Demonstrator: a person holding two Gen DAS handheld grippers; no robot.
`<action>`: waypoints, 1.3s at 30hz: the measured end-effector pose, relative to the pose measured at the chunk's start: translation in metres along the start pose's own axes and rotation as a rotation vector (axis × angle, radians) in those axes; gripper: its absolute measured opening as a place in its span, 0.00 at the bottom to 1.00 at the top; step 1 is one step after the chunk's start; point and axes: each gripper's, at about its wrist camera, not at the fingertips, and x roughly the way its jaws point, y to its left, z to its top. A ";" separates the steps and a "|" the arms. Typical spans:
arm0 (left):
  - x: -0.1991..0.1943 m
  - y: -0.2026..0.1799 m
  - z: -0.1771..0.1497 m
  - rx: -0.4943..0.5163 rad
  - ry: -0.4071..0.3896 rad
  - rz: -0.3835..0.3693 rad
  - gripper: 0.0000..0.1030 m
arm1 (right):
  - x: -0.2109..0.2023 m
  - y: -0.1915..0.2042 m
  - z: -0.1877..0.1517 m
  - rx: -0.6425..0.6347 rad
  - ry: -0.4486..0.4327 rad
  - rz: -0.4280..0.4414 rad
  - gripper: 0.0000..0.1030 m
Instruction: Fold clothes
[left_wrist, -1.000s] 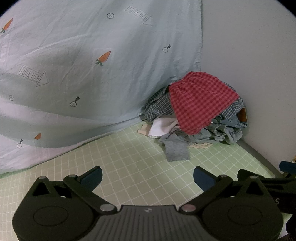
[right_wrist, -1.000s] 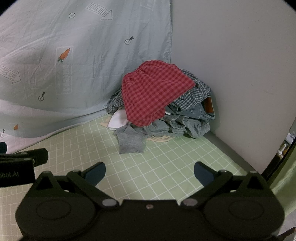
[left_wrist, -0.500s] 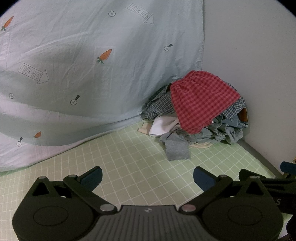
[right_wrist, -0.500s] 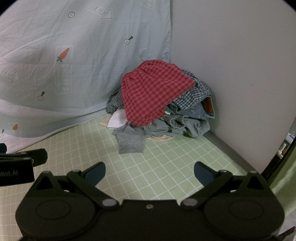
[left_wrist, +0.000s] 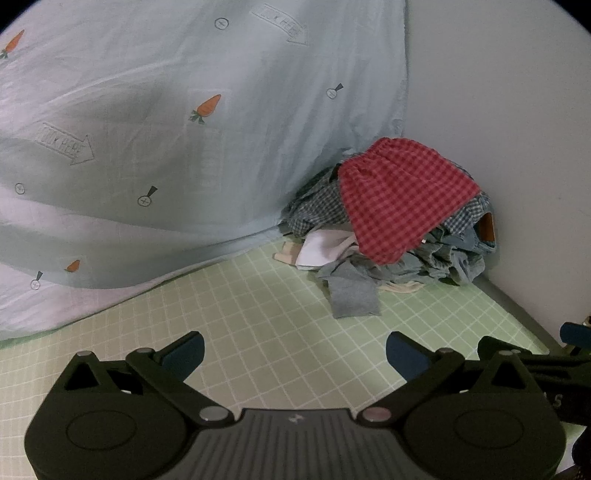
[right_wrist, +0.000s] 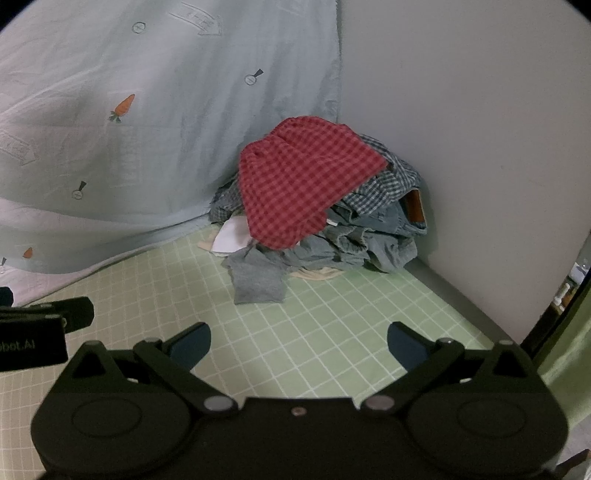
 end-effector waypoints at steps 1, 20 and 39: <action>0.000 0.000 0.000 0.000 0.001 0.000 1.00 | 0.000 0.000 0.000 0.002 0.001 0.000 1.00; 0.057 -0.019 0.032 -0.028 0.066 0.006 1.00 | 0.060 -0.031 0.041 0.039 -0.014 0.051 1.00; 0.225 -0.040 0.141 -0.244 0.086 -0.065 0.99 | 0.223 -0.079 0.171 -0.058 -0.190 0.025 0.90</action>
